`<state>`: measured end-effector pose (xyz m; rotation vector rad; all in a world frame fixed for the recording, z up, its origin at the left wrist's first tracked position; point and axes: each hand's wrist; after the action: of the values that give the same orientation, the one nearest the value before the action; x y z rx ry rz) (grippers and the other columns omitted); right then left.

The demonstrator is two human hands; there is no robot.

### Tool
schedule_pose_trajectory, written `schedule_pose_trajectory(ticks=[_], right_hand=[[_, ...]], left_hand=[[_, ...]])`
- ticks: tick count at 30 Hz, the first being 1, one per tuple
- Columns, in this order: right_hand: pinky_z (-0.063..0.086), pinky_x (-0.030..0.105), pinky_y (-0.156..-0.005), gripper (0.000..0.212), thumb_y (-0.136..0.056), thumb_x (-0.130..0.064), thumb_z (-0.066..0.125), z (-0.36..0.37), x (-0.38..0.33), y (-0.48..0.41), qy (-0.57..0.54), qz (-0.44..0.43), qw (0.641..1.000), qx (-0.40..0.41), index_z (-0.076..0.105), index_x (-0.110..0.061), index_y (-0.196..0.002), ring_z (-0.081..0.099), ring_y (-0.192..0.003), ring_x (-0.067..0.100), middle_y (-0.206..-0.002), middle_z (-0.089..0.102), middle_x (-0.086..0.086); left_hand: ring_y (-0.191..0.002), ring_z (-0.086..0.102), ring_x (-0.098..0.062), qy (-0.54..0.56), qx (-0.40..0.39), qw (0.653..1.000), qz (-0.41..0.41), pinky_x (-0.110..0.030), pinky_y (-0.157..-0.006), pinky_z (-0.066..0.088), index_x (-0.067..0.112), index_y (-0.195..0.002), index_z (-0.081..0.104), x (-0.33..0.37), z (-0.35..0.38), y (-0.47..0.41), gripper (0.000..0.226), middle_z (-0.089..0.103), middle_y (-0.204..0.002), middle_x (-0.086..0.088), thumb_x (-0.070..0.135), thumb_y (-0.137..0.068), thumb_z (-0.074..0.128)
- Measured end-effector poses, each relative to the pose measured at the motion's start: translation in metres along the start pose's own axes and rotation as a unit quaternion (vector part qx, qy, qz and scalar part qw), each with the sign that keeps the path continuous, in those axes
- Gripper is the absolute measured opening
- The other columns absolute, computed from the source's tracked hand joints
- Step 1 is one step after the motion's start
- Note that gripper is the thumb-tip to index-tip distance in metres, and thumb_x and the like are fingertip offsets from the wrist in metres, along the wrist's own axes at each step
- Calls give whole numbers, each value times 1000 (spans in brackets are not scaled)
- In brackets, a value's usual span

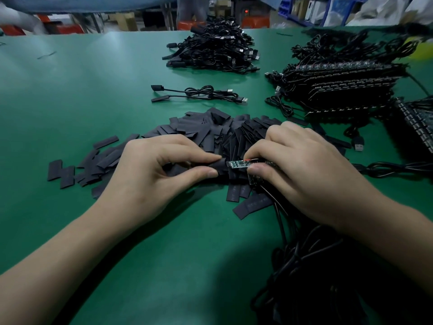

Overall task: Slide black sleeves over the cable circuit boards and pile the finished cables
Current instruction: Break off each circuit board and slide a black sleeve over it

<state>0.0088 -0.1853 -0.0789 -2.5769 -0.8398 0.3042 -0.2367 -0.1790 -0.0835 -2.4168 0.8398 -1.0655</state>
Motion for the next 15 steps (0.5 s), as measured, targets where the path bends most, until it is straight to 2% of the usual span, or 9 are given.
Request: schedule_pose_trajectory(ticks=[8,15], right_hand=[[31,33,-70,36,-100,-40,40,-1,-2,0,78,-24,997,15,68,-17,-99,49,-79,24,-84,49,-2],[33,34,-70,38,-96,-41,42,0,-6,-2,90,-18,996,11,70,-15,-96,54,-80,28,-83,56,1]], left_hand=[[-81,68,-6,-24,-22,999,28,-17,-77,49,19,-103,81,-1,-1,0,22,74,-92,7,32,-85,79],[-80,67,-3,-57,-34,997,51,-24,-75,53,19,-104,81,-1,0,1,23,73,-92,8,32,-86,80]])
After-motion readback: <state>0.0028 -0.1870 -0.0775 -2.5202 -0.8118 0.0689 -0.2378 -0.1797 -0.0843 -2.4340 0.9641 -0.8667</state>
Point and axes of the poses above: each hand's wrist, its own y-axis away from the middle knuckle, its own z-axis out of the palm, x = y × z
